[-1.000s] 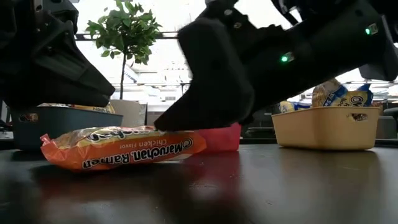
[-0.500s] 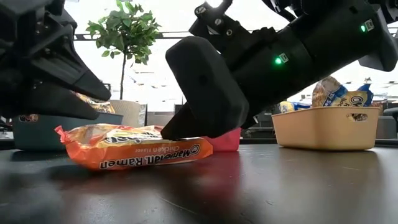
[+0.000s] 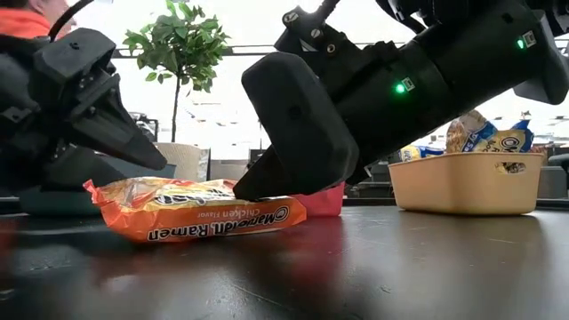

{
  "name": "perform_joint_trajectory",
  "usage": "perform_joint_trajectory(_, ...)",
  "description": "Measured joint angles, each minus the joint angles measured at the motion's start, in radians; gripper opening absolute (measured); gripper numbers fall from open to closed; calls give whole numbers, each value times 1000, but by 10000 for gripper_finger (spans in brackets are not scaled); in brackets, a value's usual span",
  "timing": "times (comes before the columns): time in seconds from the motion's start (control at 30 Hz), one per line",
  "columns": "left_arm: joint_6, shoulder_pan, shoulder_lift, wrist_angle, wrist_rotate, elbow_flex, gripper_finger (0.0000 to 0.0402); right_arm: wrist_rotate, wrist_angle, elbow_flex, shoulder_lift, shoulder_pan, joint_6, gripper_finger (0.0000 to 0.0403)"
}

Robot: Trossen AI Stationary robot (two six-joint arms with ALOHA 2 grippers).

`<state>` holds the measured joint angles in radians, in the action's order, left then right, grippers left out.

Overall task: Sort Maruchan noodles
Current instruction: Put the orange noodle pack into the red bin

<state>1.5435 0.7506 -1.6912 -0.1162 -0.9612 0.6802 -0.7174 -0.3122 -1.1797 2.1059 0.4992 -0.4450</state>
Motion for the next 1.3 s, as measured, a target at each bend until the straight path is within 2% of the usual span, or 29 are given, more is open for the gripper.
perform_joint_trajectory(0.3,-45,0,-104,248,-8,-37,290,3,-7,2,1,0,3,12)
perform_joint_trajectory(0.47,-135,1,-161,408,-27,-47,290,3,-7,3,1,0,3,12)
perform_joint_trajectory(0.6,-168,2,-179,440,-55,-38,280,5,-7,3,1,0,3,12)
perform_joint_trajectory(0.8,-200,2,-180,441,-58,-14,213,5,-7,4,1,0,3,12)
perform_joint_trajectory(0.93,-206,3,-179,451,-77,-7,150,-33,-5,5,-4,13,19,12)
perform_joint_trajectory(1.03,-208,2,-178,457,-77,-6,118,-65,-1,5,-16,27,48,12)
perform_joint_trajectory(1.3,-246,4,-177,448,-116,5,106,-106,61,8,-105,59,90,12)
